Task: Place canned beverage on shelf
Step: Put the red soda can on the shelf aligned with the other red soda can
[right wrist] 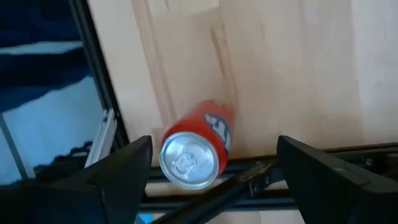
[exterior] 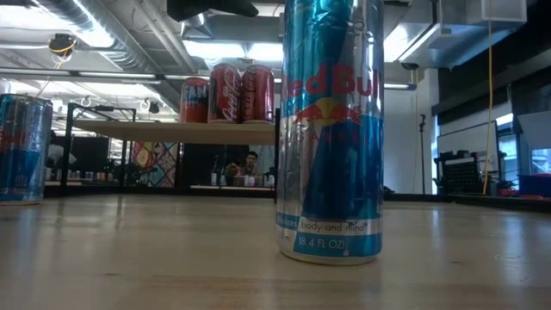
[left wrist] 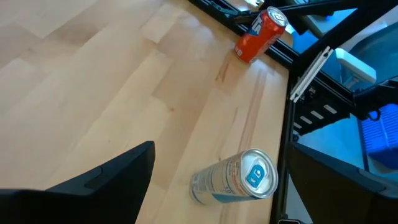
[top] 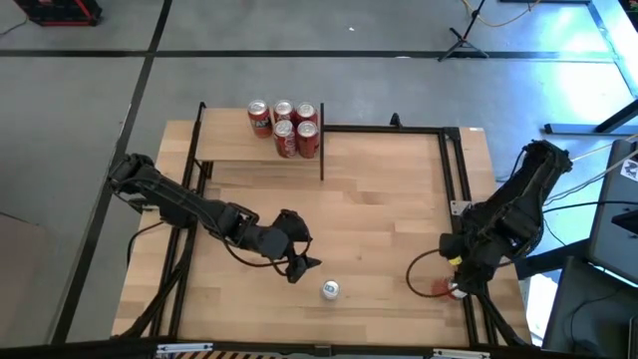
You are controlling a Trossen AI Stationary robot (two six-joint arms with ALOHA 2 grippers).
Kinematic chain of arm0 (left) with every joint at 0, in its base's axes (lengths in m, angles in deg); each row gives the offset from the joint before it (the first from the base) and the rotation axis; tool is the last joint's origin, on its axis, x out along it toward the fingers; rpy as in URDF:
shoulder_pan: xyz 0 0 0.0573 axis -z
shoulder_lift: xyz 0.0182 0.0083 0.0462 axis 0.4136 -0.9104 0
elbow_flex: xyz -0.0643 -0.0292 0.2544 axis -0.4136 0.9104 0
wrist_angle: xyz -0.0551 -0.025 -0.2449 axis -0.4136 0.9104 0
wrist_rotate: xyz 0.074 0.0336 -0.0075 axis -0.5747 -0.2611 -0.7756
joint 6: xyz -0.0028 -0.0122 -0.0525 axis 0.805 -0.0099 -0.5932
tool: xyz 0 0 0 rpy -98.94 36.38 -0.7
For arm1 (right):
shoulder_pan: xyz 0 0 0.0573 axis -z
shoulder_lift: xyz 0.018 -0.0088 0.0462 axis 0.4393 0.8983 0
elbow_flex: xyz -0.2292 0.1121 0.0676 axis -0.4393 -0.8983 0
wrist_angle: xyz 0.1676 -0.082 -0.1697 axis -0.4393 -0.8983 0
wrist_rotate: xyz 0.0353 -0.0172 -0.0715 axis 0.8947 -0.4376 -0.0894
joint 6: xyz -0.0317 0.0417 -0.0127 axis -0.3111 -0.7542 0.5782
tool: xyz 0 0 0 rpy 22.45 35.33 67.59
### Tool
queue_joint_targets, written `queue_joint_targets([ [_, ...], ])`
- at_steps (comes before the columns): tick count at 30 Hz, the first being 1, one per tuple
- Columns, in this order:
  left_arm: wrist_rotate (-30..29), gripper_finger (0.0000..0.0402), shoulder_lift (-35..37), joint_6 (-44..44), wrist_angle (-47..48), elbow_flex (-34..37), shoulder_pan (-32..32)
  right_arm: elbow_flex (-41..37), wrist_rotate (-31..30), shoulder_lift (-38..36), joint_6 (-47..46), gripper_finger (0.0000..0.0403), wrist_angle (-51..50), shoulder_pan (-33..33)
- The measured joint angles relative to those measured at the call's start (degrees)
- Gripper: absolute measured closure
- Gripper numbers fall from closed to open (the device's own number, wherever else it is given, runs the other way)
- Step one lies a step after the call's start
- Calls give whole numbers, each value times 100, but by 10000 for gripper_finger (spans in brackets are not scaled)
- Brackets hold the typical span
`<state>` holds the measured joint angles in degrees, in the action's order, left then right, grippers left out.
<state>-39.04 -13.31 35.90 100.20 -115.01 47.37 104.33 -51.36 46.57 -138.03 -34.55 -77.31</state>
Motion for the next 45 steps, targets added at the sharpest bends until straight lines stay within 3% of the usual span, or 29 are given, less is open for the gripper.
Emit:
queue_joint_targets([
  [5,39,47,0,0,1,0,-4,0,120,326,-36,70,67,-323],
  [10,28,47,0,1,1,0,-4,0,678,887,-366,70,190,-497],
  [21,8,47,0,2,3,0,-4,2,702,1854,-582,70,-11,-572],
  [32,12,47,0,2,3,0,-4,-359,916,2099,-546,73,66,-572],
  [38,17,47,0,4,3,0,-4,-372,786,2090,-346,133,54,-572],
  [45,32,47,4,4,3,0,-4,-262,552,2099,81,133,9,-515],
])
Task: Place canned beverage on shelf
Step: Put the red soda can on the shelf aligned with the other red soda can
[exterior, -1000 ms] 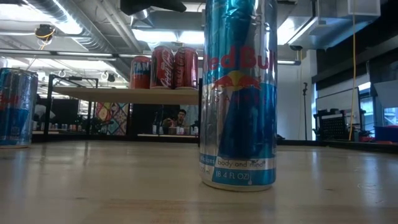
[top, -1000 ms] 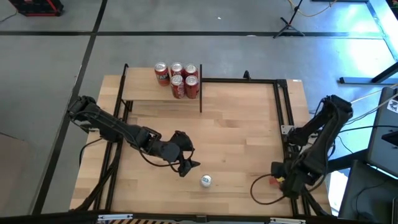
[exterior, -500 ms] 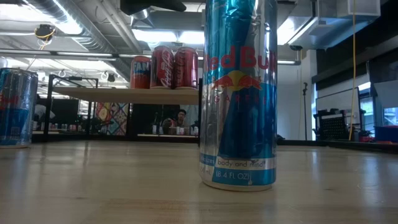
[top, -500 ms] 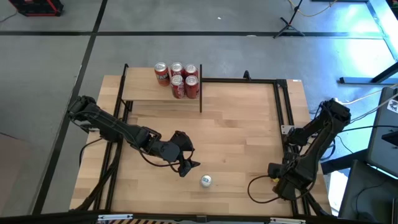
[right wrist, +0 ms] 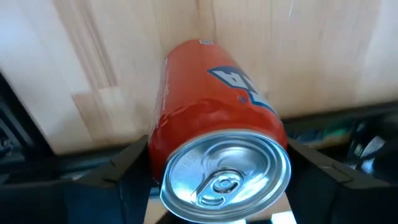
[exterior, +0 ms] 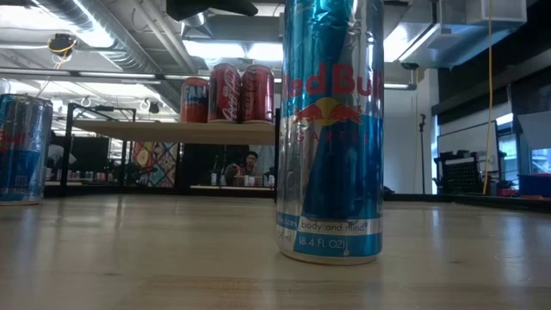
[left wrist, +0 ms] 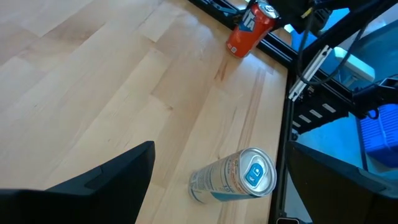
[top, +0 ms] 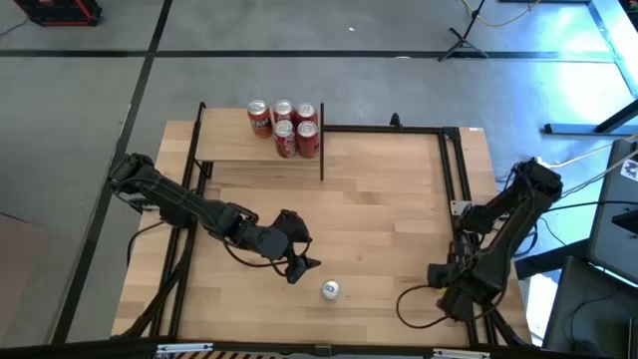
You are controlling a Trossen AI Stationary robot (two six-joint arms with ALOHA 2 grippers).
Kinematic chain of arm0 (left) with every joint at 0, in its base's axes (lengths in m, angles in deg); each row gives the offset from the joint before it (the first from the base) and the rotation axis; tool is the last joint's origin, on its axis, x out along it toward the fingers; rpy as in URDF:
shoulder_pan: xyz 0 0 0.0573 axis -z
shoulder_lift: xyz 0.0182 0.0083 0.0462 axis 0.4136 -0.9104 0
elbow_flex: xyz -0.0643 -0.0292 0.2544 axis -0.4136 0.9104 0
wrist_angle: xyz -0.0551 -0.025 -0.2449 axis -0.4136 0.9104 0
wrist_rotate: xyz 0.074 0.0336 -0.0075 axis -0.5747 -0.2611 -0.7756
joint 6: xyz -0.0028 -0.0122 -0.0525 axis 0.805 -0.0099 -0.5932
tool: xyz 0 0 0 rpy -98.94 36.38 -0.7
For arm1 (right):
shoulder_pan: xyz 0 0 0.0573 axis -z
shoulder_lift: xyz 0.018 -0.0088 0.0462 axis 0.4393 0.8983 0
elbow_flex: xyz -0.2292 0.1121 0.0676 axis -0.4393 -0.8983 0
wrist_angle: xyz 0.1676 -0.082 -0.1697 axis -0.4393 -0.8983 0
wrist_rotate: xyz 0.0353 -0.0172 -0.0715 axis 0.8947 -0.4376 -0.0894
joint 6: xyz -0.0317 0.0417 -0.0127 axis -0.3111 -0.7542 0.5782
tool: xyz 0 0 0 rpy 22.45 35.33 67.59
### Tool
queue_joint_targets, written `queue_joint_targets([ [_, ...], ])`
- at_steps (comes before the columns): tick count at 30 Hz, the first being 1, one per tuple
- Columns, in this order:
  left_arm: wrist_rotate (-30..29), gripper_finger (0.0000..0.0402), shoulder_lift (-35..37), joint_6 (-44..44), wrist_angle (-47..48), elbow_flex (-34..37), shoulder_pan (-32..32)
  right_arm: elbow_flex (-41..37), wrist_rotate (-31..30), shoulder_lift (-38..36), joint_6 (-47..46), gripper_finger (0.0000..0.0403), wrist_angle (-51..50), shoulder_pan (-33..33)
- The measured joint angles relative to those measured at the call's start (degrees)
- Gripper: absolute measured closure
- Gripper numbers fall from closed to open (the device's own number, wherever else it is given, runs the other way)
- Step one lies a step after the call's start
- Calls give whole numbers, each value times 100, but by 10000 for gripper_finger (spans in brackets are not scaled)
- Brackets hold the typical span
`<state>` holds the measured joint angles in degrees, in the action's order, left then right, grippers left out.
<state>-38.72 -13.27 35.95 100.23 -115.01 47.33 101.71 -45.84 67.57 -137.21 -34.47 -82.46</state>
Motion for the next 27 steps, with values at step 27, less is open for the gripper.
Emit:
queue_joint_targets([
  [27,231,47,48,105,5,-7,55,1292,-1211,719,6527,133,492,3523],
])
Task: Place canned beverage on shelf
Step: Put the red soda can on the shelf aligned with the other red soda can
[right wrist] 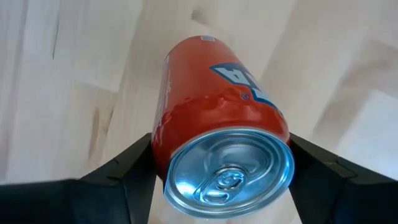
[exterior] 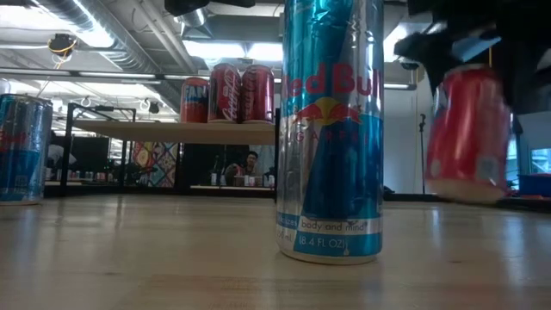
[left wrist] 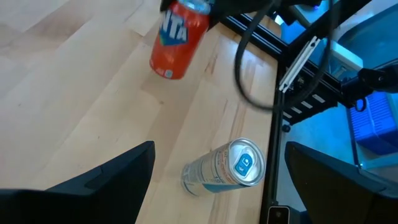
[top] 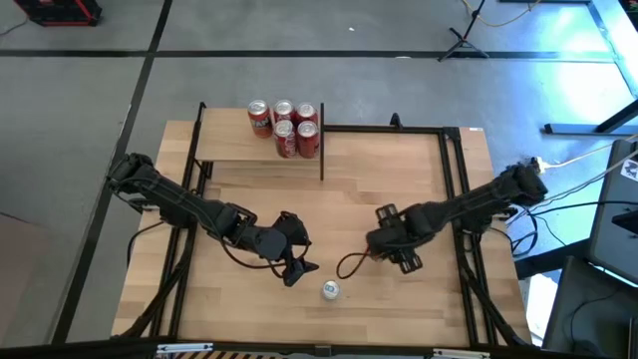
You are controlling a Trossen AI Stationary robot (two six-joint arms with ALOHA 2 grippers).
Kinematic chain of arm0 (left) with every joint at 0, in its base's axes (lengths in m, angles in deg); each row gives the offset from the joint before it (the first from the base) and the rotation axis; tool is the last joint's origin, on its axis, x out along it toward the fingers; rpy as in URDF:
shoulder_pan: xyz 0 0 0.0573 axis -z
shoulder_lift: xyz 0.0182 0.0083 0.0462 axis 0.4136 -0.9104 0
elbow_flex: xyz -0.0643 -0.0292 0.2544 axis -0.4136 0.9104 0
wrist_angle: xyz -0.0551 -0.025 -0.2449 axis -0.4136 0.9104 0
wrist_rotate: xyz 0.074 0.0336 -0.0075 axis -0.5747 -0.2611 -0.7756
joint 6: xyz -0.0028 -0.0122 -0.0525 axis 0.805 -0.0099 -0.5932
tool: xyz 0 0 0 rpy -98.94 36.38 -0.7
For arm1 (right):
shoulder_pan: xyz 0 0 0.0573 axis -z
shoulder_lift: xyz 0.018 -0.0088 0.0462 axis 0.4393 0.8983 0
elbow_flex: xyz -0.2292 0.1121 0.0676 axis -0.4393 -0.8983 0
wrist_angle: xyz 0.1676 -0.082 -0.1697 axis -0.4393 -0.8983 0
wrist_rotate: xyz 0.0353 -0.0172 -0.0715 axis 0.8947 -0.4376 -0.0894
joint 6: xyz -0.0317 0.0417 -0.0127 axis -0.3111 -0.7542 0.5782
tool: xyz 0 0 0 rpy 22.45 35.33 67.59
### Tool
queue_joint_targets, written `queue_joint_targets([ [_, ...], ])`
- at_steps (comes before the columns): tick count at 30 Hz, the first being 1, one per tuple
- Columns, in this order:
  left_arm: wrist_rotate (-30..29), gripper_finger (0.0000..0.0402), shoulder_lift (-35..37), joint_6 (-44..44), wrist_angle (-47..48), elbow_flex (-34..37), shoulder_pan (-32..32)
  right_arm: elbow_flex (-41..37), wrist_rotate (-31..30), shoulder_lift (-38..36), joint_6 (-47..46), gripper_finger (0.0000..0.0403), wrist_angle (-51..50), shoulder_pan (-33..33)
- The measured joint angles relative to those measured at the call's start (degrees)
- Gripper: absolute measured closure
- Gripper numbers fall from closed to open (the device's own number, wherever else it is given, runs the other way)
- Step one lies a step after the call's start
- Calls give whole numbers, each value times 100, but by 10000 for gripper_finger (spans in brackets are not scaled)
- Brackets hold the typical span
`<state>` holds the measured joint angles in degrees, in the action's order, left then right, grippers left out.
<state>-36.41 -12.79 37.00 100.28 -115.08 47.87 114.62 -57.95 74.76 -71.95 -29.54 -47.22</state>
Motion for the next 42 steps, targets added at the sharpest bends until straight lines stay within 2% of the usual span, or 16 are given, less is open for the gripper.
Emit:
queue_joint_targets([
  [8,-17,47,0,2,2,0,0,-2,279,441,599,133,202,100],
  [12,-34,47,0,28,2,0,0,-2,441,439,611,133,341,98],
  [25,-102,47,-2,44,-22,0,-7,20,409,566,607,133,569,96],
  [27,-102,47,-2,48,-22,0,-7,18,408,566,588,116,599,96],
  [32,-102,47,-2,48,-24,1,-7,14,398,592,562,34,652,96],
  [34,-106,47,-2,48,-24,0,-7,110,393,592,550,15,631,96],
  [42,-114,47,-4,44,-50,2,-45,822,295,345,-40,37,-314,85],
])
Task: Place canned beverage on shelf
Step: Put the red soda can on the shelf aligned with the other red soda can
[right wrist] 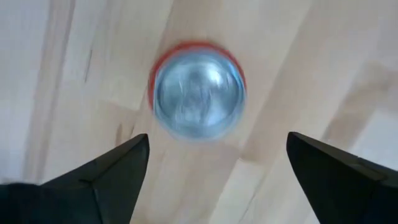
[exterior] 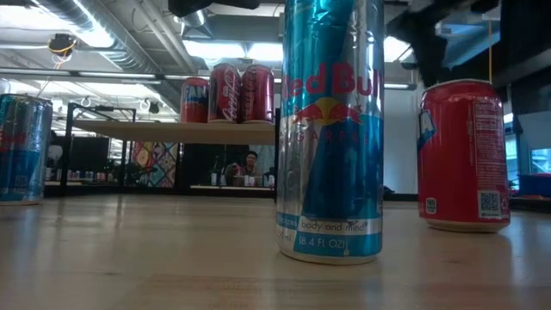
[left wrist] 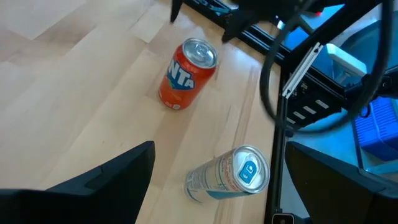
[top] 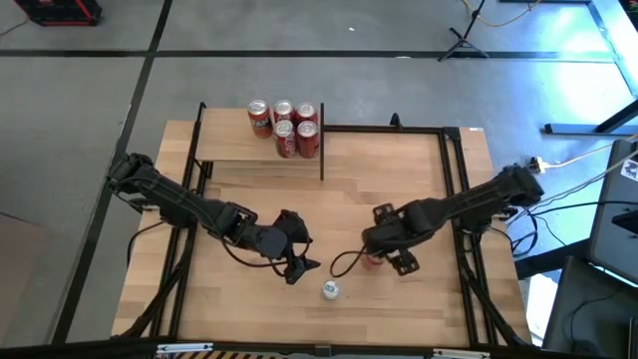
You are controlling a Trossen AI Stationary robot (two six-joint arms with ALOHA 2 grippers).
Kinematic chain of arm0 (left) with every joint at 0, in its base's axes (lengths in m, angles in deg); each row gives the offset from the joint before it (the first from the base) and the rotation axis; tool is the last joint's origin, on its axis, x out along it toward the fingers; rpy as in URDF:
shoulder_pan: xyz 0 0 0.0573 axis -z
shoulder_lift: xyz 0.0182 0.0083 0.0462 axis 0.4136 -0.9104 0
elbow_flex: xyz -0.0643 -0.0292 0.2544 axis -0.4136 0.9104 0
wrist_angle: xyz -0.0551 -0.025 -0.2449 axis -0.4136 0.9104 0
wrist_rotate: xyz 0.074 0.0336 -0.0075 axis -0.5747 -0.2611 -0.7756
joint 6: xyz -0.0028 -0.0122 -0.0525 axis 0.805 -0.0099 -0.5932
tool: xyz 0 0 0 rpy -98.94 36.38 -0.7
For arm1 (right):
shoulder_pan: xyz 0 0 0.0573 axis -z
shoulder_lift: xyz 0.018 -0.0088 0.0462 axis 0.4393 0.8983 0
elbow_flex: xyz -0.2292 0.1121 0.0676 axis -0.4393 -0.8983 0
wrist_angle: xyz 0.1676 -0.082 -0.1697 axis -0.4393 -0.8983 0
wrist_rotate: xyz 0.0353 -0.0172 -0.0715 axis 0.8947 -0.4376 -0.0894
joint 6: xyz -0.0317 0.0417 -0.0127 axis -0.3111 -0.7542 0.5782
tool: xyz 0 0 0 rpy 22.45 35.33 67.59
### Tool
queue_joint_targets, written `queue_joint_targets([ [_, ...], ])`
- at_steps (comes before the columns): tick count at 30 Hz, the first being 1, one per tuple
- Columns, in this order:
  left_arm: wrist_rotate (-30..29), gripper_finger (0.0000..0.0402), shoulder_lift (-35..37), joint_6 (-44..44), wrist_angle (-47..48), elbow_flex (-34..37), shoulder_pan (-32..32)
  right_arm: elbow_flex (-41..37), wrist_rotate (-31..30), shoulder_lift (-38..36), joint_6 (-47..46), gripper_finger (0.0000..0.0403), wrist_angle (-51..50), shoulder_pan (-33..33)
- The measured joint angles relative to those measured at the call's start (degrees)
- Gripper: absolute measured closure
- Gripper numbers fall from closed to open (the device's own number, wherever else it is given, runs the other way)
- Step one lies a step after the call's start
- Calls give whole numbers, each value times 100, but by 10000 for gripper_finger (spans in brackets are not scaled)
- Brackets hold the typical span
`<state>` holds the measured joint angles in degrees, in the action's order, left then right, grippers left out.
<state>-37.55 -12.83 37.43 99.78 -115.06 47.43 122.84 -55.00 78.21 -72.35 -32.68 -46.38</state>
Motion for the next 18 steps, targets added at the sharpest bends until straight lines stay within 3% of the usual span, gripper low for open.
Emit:
queue_joint_targets([
  [5,-1,47,0,-30,-37,0,-69,-228,-462,-860,-856,45,-189,-331],
  [11,-83,47,-12,-11,-221,0,-368,-1001,-1114,-1949,-2495,46,285,-952],
  [18,79,47,-346,145,-560,2,-771,-1881,-1248,-2406,-3951,45,848,-1608],
])
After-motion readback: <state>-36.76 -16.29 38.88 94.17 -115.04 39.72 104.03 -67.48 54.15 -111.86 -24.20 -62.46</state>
